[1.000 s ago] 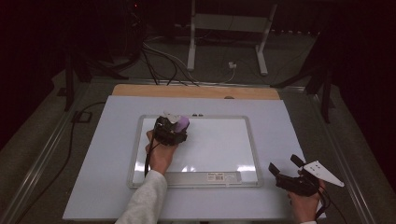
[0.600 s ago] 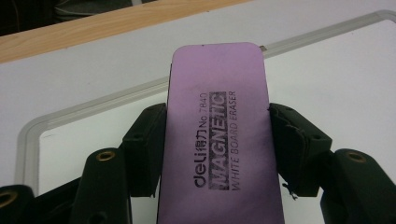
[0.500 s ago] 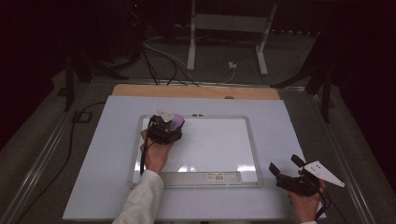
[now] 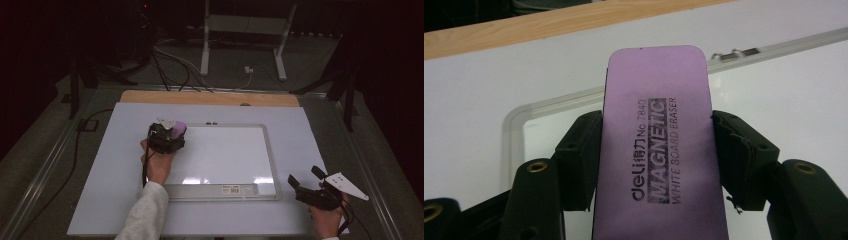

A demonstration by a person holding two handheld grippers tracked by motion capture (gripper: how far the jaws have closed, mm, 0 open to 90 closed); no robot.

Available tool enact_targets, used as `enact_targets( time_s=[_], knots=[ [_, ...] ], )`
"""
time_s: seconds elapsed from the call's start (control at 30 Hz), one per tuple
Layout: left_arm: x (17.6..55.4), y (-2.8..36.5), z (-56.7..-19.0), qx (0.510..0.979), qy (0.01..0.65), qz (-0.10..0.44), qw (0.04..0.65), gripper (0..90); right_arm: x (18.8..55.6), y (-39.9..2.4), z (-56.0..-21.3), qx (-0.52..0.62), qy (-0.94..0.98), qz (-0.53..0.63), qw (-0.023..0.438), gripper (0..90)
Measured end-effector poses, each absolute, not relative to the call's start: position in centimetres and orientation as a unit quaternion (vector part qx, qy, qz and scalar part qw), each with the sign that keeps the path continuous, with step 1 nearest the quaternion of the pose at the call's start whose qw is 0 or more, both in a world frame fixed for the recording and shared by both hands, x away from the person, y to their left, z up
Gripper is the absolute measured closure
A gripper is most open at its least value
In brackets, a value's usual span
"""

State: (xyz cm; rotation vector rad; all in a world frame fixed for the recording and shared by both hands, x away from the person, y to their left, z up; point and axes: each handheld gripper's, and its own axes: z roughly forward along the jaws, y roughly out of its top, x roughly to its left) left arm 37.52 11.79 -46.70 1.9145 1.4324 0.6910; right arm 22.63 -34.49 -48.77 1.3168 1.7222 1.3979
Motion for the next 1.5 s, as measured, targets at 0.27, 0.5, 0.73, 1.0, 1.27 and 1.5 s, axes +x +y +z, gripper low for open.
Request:
enact_targets(
  time_s=[0.27,0.5,0.73,1.0,1.27,1.5],
  knots=[
    [38.5,13.2,-48.1,0.716,0.574,0.272,0.290,41.3,22.7,-34.5,-48.8,0.491,0.642,0.520,0.277,0.4],
    [39.2,14.0,-49.4,0.714,0.590,0.277,0.256,41.3,22.7,-34.5,-48.8,0.491,0.642,0.520,0.276,0.4],
    [39.3,14.4,-50.4,0.711,0.597,0.283,0.240,41.1,22.7,-34.5,-48.8,0.491,0.642,0.520,0.276,0.4],
    [37.9,13.8,-49.0,0.719,0.552,0.327,0.266,33.9,22.7,-34.5,-48.8,0.491,0.642,0.520,0.275,0.4],
    [38.4,14.6,-49.8,0.735,0.556,0.294,0.253,36.0,22.7,-34.4,-48.8,0.490,0.643,0.520,0.275,0.4],
    [38.6,15.9,-49.7,0.724,0.575,0.273,0.266,35.5,22.7,-34.4,-48.8,0.490,0.643,0.520,0.275,0.4]
  ],
)
